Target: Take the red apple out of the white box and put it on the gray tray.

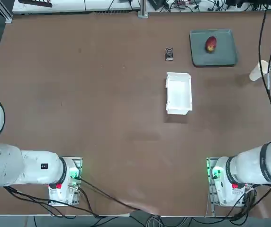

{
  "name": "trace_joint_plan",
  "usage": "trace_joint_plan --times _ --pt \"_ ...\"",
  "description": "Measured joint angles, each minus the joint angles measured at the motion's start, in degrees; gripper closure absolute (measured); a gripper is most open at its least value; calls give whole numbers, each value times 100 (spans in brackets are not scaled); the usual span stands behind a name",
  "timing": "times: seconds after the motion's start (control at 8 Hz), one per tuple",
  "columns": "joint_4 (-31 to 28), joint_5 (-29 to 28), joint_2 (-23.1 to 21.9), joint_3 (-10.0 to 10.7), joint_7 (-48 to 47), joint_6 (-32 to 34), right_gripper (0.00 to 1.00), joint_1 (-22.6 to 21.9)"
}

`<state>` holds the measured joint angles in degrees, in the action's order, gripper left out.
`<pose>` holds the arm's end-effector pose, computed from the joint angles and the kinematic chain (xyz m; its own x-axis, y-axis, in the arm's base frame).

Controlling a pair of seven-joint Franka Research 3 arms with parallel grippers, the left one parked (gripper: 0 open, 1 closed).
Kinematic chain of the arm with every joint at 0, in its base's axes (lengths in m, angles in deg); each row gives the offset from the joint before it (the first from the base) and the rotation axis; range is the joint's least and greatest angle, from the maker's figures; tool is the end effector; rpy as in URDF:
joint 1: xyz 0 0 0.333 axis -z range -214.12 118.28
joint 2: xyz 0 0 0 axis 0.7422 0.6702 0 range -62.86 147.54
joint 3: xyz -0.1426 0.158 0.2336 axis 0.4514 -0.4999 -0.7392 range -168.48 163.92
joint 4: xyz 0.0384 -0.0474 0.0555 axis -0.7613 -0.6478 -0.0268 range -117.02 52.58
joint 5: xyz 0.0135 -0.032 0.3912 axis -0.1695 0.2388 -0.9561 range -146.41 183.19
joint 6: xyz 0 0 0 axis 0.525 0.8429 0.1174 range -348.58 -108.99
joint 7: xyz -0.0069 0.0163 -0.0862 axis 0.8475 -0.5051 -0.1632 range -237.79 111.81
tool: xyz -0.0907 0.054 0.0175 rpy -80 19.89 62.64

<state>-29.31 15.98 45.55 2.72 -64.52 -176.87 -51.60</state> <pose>0.5767 -0.0074 0.6095 0.9984 -0.0516 0.0215 -0.0508 -0.9980 -0.0378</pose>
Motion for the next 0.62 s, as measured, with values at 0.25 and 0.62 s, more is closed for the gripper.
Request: trace_joint_plan --times 0.25,0.62 --pt "-373 0 -505 -100 -259 139 0 -54" --pt "-817 14 -905 -210 -301 218 0 -93"
